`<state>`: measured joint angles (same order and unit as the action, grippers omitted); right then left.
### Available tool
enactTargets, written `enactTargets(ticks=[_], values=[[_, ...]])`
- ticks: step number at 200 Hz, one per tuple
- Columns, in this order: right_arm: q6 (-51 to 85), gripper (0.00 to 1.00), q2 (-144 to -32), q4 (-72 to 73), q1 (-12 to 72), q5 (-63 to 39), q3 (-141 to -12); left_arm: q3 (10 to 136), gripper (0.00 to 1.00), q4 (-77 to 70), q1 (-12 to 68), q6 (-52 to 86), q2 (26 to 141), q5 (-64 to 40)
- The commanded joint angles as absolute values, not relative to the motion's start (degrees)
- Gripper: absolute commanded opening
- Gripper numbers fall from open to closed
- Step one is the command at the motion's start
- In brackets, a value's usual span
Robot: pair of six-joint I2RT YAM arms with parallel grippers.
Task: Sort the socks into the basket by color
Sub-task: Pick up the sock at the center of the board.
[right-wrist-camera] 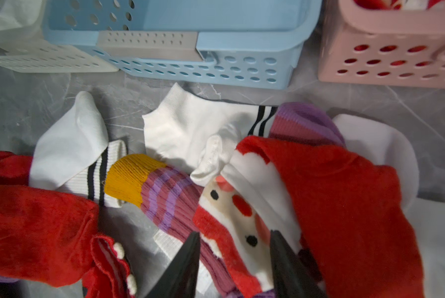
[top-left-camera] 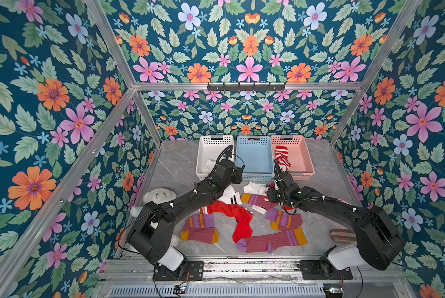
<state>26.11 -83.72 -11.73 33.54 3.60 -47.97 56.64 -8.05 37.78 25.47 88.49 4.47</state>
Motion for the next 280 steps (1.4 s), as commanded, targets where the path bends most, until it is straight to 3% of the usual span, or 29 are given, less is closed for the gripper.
enactTargets(ticks=[1, 83, 106, 133, 221, 280], values=[[27.07, 0.46, -84.34, -12.38, 33.84, 5.09, -47.9, 56.95, 0.56, -8.79, 37.62, 25.58, 88.59, 4.23], [27.12, 0.32, -87.17, -12.31, 33.99, 4.31, -48.99, 56.67, 0.56, -8.7, 37.59, 25.58, 88.2, 4.13], [27.14, 0.21, -87.54, -12.32, 34.01, 4.13, -49.25, 56.44, 0.56, -8.61, 37.58, 25.53, 87.9, 4.3], [27.14, 0.0, -86.21, -12.68, 34.01, 4.46, -49.42, 56.09, 0.57, -8.61, 37.5, 25.49, 87.35, 4.4], [23.07, 0.0, -72.03, -18.86, 33.84, 7.59, -55.19, 54.07, 0.57, -9.14, 37.46, 26.1, 84.92, 5.01], [22.05, 0.0, -63.43, -16.19, 29.18, 5.65, -58.36, 54.4, 0.57, -9.23, 37.53, 26.52, 85.01, 3.79]])
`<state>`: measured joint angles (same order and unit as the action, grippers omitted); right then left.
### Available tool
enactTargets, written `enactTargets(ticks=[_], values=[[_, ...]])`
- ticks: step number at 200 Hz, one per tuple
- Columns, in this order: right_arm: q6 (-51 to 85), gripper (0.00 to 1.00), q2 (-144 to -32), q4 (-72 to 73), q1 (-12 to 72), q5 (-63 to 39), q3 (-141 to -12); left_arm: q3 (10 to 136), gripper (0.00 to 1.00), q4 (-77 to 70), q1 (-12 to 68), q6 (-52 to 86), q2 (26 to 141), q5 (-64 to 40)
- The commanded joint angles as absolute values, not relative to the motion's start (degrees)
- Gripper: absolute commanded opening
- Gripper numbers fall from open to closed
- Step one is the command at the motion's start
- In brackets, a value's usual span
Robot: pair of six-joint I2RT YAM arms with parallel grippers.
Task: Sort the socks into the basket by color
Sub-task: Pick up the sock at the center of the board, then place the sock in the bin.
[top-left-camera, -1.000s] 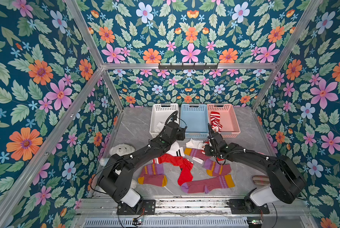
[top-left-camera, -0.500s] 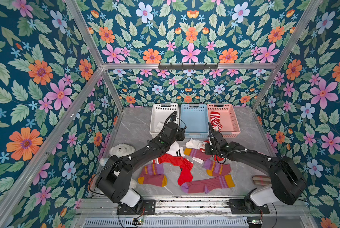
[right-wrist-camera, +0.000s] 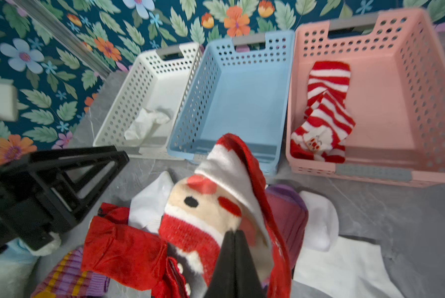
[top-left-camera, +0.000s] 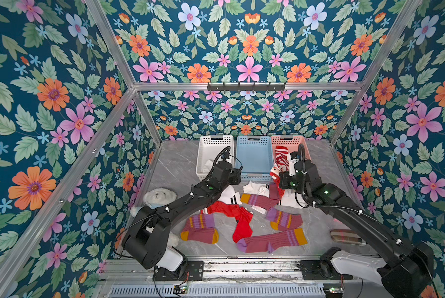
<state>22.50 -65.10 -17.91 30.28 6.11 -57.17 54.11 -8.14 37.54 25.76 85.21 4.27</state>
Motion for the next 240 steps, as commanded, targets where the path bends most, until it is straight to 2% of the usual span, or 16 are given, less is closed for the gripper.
enactTargets(ticks=[1, 50, 134, 240], values=[[22.01, 0.0, -63.4, -16.18, 29.09, 5.64, -58.45, 54.4, 0.57, -9.23, 37.53, 26.53, 85.0, 3.78], [19.6, 0.0, -65.6, -16.25, 23.62, 5.18, -63.6, 54.93, 0.57, -8.97, 37.52, 26.48, 84.95, 2.83], [22.39, 0.0, -77.19, -13.25, 8.97, -6.86, -71.7, 54.53, 0.57, -7.84, 37.51, 26.81, 83.79, 3.07], [26.52, 0.0, -96.71, -8.35, 4.24, -13.0, -79.24, 51.42, 0.57, -6.86, 37.52, 27.76, 80.78, 4.39]])
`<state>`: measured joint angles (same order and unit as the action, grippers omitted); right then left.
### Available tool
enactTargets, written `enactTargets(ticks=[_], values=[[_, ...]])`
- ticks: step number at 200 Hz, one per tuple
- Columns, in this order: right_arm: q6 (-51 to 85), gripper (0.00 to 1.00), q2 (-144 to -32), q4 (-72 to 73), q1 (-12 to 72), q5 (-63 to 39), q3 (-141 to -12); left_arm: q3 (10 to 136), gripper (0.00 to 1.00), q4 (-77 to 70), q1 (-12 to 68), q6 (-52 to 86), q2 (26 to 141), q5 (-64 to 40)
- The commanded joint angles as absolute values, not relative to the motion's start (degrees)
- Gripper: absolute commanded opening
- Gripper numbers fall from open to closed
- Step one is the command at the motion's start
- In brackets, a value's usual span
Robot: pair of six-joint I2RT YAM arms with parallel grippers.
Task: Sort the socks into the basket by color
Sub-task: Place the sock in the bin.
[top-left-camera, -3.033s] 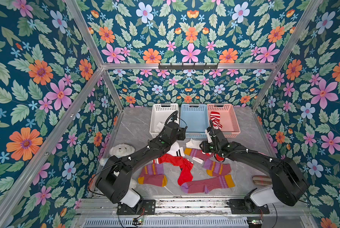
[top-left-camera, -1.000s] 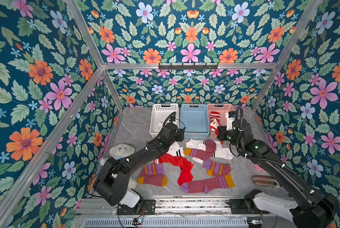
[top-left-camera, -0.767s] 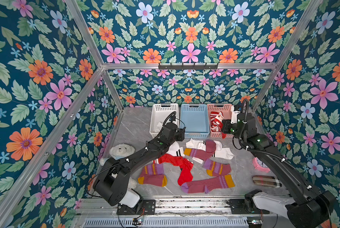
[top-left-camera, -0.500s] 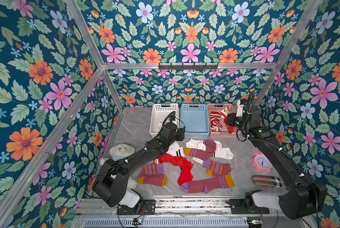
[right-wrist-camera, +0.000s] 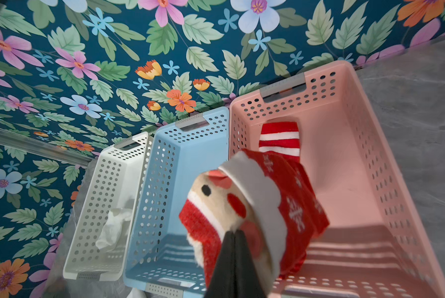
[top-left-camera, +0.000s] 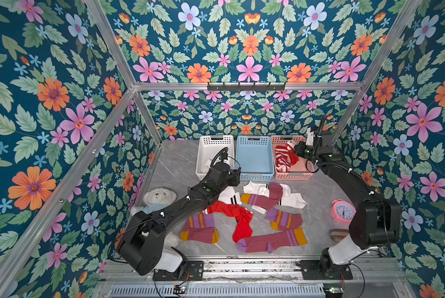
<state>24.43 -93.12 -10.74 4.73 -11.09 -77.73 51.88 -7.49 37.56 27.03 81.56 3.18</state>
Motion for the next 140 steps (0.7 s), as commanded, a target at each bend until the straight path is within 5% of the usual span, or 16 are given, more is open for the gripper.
enactTargets(ticks=[1, 65, 140], values=[[26.53, 0.0, -96.87, -8.35, 4.27, -13.0, -79.34, 51.37, 0.57, -6.86, 37.53, 27.72, 80.69, 4.39], [26.91, 0.0, -107.97, -10.1, 2.28, -14.25, -89.05, 49.91, 0.58, -5.59, 37.53, 27.77, 78.32, 6.21], [19.88, 0.0, -118.91, -23.48, 0.57, -10.91, -114.49, 48.96, 0.58, -4.44, 37.52, 27.36, 76.44, 8.51]])
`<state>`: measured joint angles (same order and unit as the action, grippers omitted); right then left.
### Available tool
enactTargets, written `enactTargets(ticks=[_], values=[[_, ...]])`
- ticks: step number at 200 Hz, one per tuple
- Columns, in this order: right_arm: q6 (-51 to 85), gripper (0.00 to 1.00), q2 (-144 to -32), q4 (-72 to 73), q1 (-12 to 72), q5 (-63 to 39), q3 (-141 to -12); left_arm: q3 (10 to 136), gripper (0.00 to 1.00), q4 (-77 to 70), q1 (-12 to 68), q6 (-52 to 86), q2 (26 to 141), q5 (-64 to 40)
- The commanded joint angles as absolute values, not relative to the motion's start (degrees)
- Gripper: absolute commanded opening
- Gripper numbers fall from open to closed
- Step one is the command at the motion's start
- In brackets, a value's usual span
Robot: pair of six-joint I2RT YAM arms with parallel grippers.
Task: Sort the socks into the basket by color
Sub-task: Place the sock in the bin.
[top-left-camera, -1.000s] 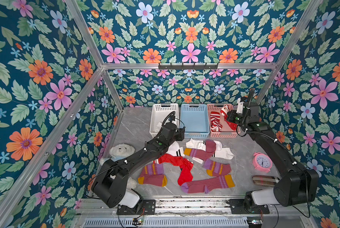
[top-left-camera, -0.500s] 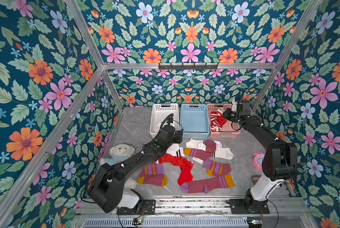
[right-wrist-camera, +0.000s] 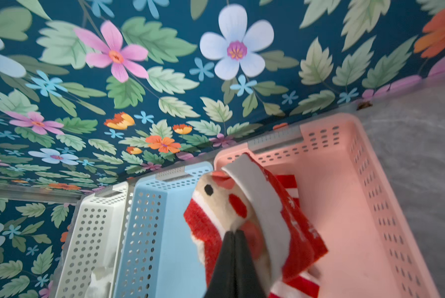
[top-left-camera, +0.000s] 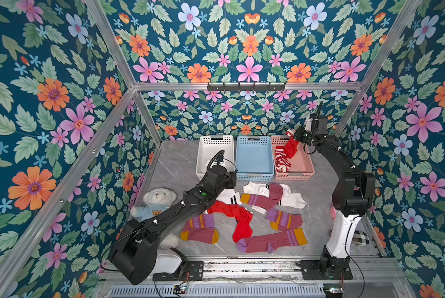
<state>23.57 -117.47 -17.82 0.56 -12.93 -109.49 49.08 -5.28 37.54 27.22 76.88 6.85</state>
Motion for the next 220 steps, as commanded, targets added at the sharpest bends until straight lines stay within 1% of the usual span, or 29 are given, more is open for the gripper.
enactTargets(ticks=[1, 19, 40, 114, 139, 190, 205, 220], values=[[19.69, 0.0, -119.05, -23.65, 0.55, -10.86, -114.68, 48.96, 0.58, -4.42, 37.53, 27.39, 76.45, 8.52], [17.84, 0.0, -120.18, -25.44, 0.55, -10.9, -117.47, 48.98, 0.58, -4.33, 37.48, 27.12, 76.52, 8.91], [16.82, 0.0, -120.76, -26.58, 0.61, -11.87, -117.15, 49.24, 0.58, -4.4, 37.52, 26.98, 76.91, 9.07], [15.14, 0.0, -114.86, -23.75, 1.66, -17.6, -99.33, 49.83, 0.59, -5.1, 37.52, 26.72, 78.3, 8.1], [14.32, 0.0, -114.16, -23.84, 2.5, -19.8, -97.34, 49.84, 0.59, -5.27, 37.52, 26.84, 78.31, 8.0], [14.36, 0.0, -113.72, -23.76, 3.79, -21.04, -94.06, 49.4, 0.59, -5.21, 37.47, 27.76, 78.29, 7.94], [14.5, 0.05, -113.35, -23.59, 3.86, -21.18, -93.32, 49.26, 0.59, -4.84, 37.53, 27.83, 78.05, 8.11], [14.59, 0.14, -112.2, -23.25, 3.84, -21.27, -92.35, 49.0, 0.59, -4.41, 37.51, 27.81, 77.62, 8.32]])
